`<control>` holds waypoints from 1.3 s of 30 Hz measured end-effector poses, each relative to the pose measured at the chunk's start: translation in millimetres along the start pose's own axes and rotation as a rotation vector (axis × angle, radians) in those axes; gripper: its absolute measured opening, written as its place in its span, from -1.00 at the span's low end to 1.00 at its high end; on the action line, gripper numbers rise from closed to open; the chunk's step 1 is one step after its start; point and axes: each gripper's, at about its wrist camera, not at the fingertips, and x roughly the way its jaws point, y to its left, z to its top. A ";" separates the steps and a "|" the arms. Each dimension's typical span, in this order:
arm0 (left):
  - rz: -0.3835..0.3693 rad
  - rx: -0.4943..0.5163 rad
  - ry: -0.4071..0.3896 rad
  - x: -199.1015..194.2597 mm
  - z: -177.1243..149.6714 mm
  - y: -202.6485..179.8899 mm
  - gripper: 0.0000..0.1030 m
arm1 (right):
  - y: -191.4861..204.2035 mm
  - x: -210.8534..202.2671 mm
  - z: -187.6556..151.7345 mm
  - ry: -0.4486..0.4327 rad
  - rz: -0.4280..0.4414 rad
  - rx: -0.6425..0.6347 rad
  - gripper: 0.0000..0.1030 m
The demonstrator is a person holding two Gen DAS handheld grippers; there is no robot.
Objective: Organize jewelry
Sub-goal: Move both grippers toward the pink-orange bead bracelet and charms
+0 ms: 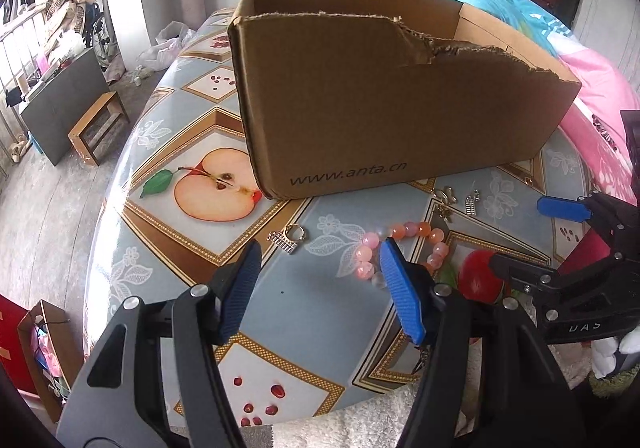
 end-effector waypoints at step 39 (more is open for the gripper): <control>0.065 -0.008 -0.053 -12.4 5.0 25.1 0.14 | -12.2 -26.5 5.5 -0.118 0.172 0.069 0.54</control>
